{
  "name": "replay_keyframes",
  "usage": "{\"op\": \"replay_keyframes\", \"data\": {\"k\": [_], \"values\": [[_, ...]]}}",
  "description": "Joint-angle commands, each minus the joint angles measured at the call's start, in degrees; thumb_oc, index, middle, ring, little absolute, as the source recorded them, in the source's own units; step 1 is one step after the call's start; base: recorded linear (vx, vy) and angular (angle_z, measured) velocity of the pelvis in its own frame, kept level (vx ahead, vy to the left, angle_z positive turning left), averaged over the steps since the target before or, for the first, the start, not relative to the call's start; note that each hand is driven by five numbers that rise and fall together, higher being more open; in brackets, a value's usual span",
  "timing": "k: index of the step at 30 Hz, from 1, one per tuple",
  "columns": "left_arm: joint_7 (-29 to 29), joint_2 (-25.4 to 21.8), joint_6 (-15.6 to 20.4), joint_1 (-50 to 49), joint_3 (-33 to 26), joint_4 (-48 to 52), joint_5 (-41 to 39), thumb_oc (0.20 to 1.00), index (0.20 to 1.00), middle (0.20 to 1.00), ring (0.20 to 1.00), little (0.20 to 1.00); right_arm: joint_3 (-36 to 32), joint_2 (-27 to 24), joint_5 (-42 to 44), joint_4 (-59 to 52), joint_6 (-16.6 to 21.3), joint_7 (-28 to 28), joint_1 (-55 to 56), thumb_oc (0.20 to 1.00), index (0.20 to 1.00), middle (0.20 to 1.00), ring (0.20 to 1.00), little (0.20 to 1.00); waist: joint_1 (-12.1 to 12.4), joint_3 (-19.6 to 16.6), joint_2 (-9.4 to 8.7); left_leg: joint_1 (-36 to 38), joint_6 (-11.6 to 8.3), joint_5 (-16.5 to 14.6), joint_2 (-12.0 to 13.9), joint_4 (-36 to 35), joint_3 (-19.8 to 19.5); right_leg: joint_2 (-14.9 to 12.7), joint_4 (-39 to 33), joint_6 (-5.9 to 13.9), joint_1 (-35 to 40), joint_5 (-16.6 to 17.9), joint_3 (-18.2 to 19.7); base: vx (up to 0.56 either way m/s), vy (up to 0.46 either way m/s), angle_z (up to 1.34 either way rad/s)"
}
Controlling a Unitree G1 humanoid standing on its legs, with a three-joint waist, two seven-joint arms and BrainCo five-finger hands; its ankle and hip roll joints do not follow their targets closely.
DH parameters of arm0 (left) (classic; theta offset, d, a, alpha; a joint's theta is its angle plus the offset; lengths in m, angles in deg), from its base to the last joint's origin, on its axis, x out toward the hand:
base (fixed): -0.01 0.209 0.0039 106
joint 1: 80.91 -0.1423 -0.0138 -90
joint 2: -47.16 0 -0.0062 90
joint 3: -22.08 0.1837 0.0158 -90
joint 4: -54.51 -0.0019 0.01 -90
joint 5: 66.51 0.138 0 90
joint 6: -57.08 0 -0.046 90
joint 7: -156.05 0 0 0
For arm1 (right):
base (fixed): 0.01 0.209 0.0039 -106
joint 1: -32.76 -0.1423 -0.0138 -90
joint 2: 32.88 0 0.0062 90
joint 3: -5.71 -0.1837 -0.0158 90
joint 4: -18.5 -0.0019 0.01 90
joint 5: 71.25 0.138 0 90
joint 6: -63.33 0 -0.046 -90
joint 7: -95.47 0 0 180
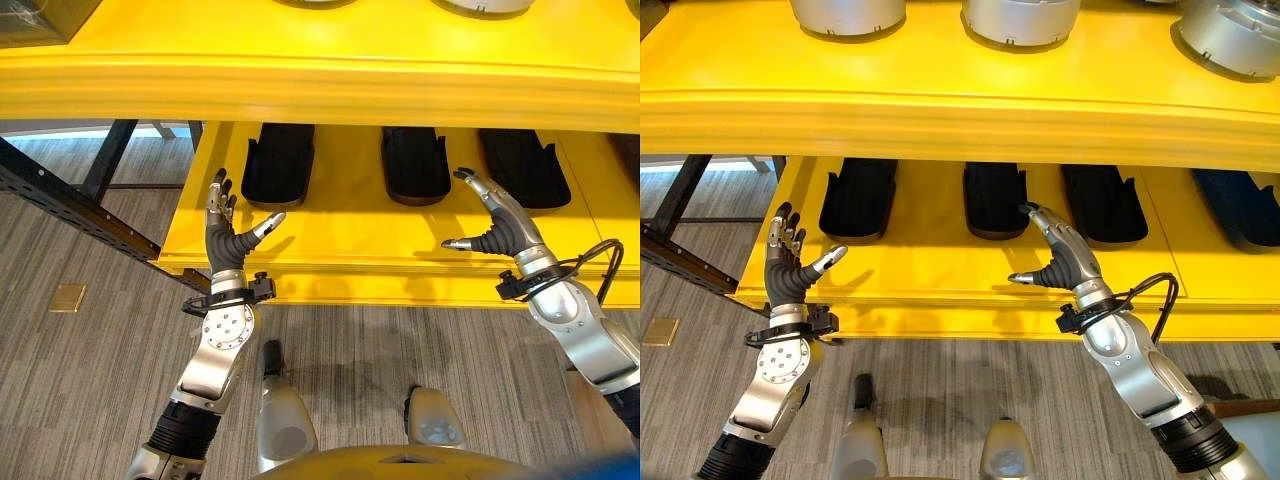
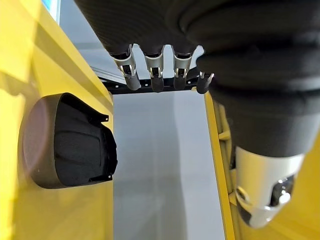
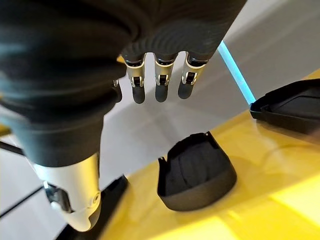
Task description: Move parts from the plastic box to the shelf.
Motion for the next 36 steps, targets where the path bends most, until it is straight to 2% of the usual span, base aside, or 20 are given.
{"op": "replay_keyframes", "data": {"k": [1,5,10,17,21,24,25,27,36], "values": [[1.4,-2.6,2.5,3.8,-1.5,3.7,-0.8,1.0,1.0,1.0,1.0,1.0,0.1,1.8,-1.5,0.3,0.1,0.3,-8.2,1.0,1.0,1.0,1.0,1.0,1.2,0.9,-2.81,6.8,-9.3,-8.4,2.7,4.8,1.7,1.2,0.1,-1.74,0.2,1.1,2.6,0.0,0.0,0.0],[2.6,-2.9,2.4,4.7,-1.8,3.7,-0.3,1.0,1.0,1.0,1.0,1.0,2.7,2.8,-3.0,2.0,-2.6,-0.7,-11.7,1.0,1.0,1.0,1.0,1.0,1.9,1.7,-2.45,6.1,-9.38,-8.2,2.6,5.3,1.1,1.1,1.0,-1.84,-0.4,0.8,2.4,0.0,0.0,0.0],[2.4,-3.3,2.1,5.4,-2.7,3.7,-0.3,1.0,1.0,1.0,1.0,1.0,4.4,3.7,-6.1,4.6,-5.4,1.2,-14.9,1.0,1.0,1.0,1.0,1.0,2.8,2.9,-2.06,4.9,-9.61,-7.1,2.6,4.9,0.8,1.0,0.7,-1.81,-0.9,0.9,1.8,-0.02,-0.008,0.01],[2.9,-3.4,1.8,5.8,-3.2,4.2,-1.2,1.0,1.0,1.0,1.0,1.0,4.6,4.7,-8.5,5.0,-7.2,2.8,-17.3,1.0,1.0,1.0,1.0,1.0,3.3,4.5,-1.72,3.4,-9.54,-6.8,2.4,5.5,0.9,0.6,0.7,-1.71,-2.2,1.5,1.6,-0.02,-0.005,0.0],[1.5,-3.5,1.8,6.2,-3.3,4.6,-0.8,1.0,1.0,1.0,1.0,1.0,4.9,5.3,-9.6,4.8,-10.9,3.1,-18.6,1.0,1.0,1.0,1.0,1.0,3.4,5.6,-1.45,2.2,-9.43,-6.9,2.2,6.4,0.9,0.4,1.4,-1.82,-3.4,1.6,1.7,-0.03,-0.005,-0.02],[1.5,-3.5,1.8,6.2,-3.3,4.6,-0.8,1.0,1.0,1.0,1.0,1.0,4.9,5.3,-9.6,4.8,-10.9,3.1,-18.6,1.0,1.0,1.0,1.0,1.0,3.4,5.6,-1.45,2.2,-9.43,-6.9,2.2,6.4,0.9,0.4,1.4,-1.82,-3.4,1.6,1.7,-0.02,0.001,0.01],[1.2,-4.0,1.1,6.4,-3.0,5.1,-1.2,1.0,1.0,1.0,1.0,1.0,4.8,6.0,-6.8,4.6,-11.9,4.3,-19.2,1.0,1.0,1.0,1.0,1.0,3.3,6.9,-0.98,1.3,-9.3,-6.9,2.0,7.0,0.9,0.4,2.1,-1.92,-4.4,1.6,2.0,-0.06,0.004,0.0],[1.3,-4.1,0.6,6.5,-3.1,5.1,-1.9,1.0,1.0,1.0,1.0,1.0,4.8,6.2,-6.6,4.6,-12.1,4.8,-19.6,1.0,1.0,1.0,1.0,1.0,3.3,7.2,-0.93,0.8,-9.26,-6.9,1.9,7.3,1.0,0.3,2.5,-1.96,-4.9,1.6,2.1,-0.04,0.001,-0.01],[1.5,-4.1,1.1,7.0,-3.0,5.6,-1.9,1.0,1.0,1.0,1.0,1.0,5.0,6.4,-14.8,3.6,-12.8,4.9,-21.8,1.0,1.0,1.0,1.0,1.0,3.3,8.7,-0.36,-0.8,-8.95,-7.2,1.6,8.6,1.2,0.1,3.8,-2.26,-6.9,1.6,2.3,-0.02,0.002,-0.02]]}}
